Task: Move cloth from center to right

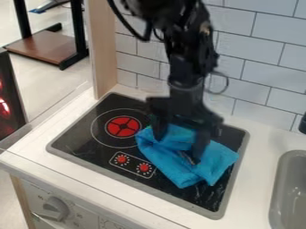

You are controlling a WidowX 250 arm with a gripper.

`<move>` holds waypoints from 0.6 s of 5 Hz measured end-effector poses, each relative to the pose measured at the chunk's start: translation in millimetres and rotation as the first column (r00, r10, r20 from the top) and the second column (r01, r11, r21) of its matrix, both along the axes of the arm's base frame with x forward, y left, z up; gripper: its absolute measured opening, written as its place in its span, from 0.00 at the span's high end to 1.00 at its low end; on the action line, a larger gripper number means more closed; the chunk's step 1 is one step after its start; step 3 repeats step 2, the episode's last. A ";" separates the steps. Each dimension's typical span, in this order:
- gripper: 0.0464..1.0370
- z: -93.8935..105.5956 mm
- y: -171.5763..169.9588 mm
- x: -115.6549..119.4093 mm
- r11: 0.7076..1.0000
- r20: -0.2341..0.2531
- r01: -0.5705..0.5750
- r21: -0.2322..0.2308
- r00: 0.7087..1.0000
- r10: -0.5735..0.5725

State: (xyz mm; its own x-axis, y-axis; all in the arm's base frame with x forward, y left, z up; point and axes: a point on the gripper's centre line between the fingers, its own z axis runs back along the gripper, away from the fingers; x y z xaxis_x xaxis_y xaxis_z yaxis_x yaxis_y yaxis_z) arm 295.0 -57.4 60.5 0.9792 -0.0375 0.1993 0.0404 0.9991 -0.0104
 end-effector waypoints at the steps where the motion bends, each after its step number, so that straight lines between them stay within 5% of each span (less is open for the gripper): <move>1: 0.04 24.7 3.9 -2.5 1.000 0.044 0.016 -0.009 0.999 -0.016; 2: 0.04 48.1 6.8 -4.8 0.998 0.101 0.054 -0.007 0.993 -0.054; 3: 0.04 48.1 6.8 -4.8 0.998 0.101 0.054 -0.007 0.993 -0.054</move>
